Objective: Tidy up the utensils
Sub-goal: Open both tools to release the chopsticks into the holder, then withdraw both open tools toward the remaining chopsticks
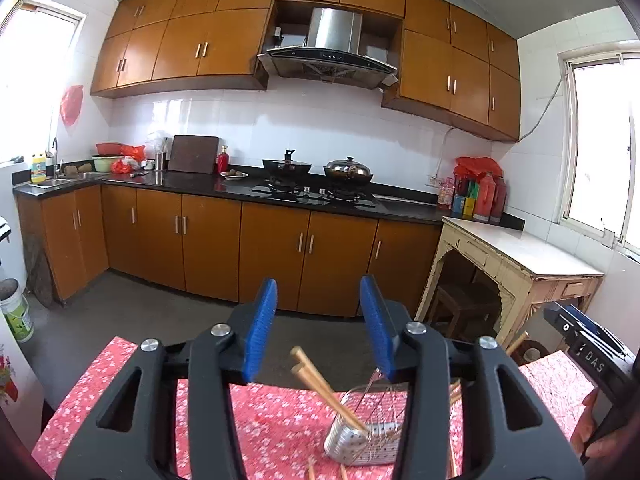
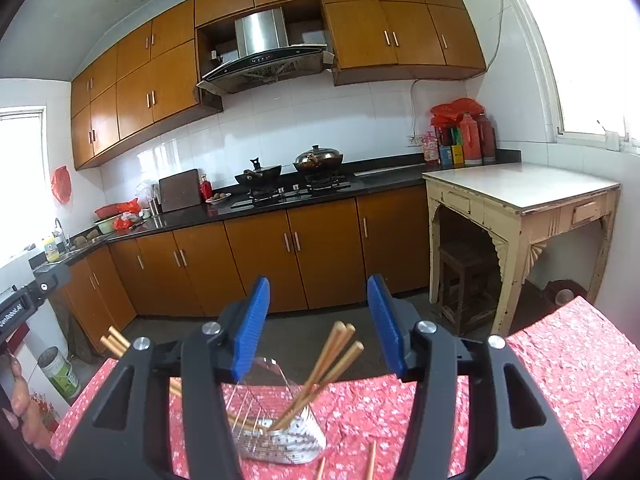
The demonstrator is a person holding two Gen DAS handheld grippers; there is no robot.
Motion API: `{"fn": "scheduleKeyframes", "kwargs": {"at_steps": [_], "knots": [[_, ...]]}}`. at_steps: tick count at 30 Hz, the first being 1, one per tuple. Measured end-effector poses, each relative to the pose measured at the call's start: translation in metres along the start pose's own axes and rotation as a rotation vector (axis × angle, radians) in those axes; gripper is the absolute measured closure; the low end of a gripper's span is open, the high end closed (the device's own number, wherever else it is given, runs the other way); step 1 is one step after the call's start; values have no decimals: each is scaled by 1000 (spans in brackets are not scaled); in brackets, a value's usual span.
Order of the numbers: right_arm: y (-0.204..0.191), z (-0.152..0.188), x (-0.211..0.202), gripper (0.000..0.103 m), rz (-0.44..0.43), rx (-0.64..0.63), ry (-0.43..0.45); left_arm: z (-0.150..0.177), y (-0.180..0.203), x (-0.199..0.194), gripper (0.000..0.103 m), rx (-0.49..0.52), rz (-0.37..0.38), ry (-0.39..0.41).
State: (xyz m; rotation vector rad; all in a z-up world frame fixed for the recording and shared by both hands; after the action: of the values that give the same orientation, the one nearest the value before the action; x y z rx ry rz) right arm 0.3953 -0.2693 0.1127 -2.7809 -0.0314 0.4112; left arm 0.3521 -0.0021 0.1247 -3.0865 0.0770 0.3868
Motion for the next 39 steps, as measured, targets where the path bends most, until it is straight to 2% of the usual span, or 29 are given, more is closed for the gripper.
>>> {"fn": "scheduleKeyframes", "kwargs": {"at_steps": [3,7,12,16,18,23,27,30,33,39], "knots": [[8,9,-17,51,6,8,-8,9,-7,-16,51,4,-14,-4],[19,31,-44,47,31,6,-29,39,-18,-37,48,-7,-22,-60],[32,74,-78,35,56,-15,-64,86,-31,-59,24,-17,-20,-116],[46,115,-103,24,106,-42,-88,122,-39,-74,18,-19,-24,-157],[52,134,-110,22,128,-47,-106,142,-41,-81,10,-5,-30,-175],[69,198,-122,23,160,-48,-193,195,-32,-90,7,17,-26,-234],[81,241,-129,23,161,-17,-245,241,-28,-94,3,-63,6,-327],[89,264,-130,26,161,15,-282,259,-22,-102,2,-73,6,-344],[89,285,-126,40,175,-18,-324,269,-14,-108,2,-25,-1,-347],[82,313,-119,59,166,-39,-384,282,5,-113,2,25,52,-337]]}}
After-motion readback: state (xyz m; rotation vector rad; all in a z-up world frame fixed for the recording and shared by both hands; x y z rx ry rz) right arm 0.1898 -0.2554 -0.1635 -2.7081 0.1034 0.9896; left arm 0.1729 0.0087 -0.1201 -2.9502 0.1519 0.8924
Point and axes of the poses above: each gripper's, at about its wrist camera, not at the fingertips, and x roughly the way its jaws point, y to its right, z to its underside, the point moved 8 cm from there along x, roughly the way its jaws point, and after that the axes turned 9 degrees about x, right-handed, at the moved point
